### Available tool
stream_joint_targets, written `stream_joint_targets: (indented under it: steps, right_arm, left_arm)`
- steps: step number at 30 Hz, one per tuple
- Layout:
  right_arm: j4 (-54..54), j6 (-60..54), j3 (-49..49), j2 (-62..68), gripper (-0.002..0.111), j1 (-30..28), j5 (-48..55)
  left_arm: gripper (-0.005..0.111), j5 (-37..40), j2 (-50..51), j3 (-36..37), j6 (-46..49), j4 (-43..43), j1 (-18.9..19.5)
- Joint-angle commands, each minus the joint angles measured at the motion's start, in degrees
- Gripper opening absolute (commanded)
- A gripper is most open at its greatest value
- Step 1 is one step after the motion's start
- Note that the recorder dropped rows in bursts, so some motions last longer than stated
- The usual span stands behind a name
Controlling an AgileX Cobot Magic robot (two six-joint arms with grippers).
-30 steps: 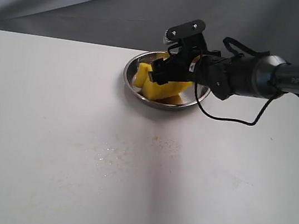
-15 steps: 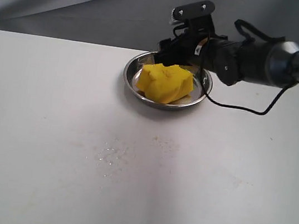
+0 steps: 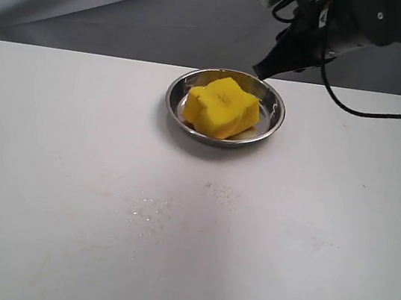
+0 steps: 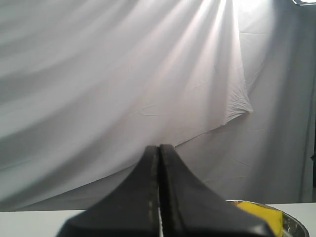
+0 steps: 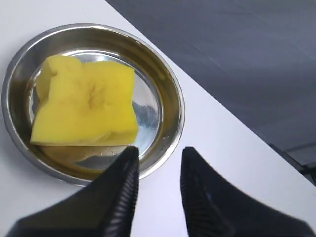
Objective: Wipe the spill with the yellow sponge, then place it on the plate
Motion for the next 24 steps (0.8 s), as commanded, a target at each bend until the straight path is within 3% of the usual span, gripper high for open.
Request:
stream_joint_targets:
  steps: [1,3,10,18,24]
  right_arm:
    - [8.4,-0.5,-0.1,-1.6,0.027,-0.2,2.7]
    - [16.5,-4.5,-0.1,0.0,0.025,0.0,3.4]
    - [37.1,-24.2,-0.1,10.2,0.0,1.7,4.1]
    - [37.7,-26.0,1.1,10.4,0.0,2.3,-3.4]
    - [39.0,-25.5,11.2,1.6,0.0,2.3,-19.2]
  left_arm:
    - [0.0,-0.4,-0.2,-0.1,-0.1,-0.3,-0.3]
    - [0.0,-0.4,-0.2,-0.1,-0.1,-0.3,-0.3]
    - [0.0,-0.4,-0.2,-0.1,0.0,-0.3,-0.3]
    - [0.0,-0.4,-0.2,-0.1,0.0,-0.3,-0.3]
    - [0.0,-0.4,-0.2,-0.1,-0.1,-0.3,-0.3]
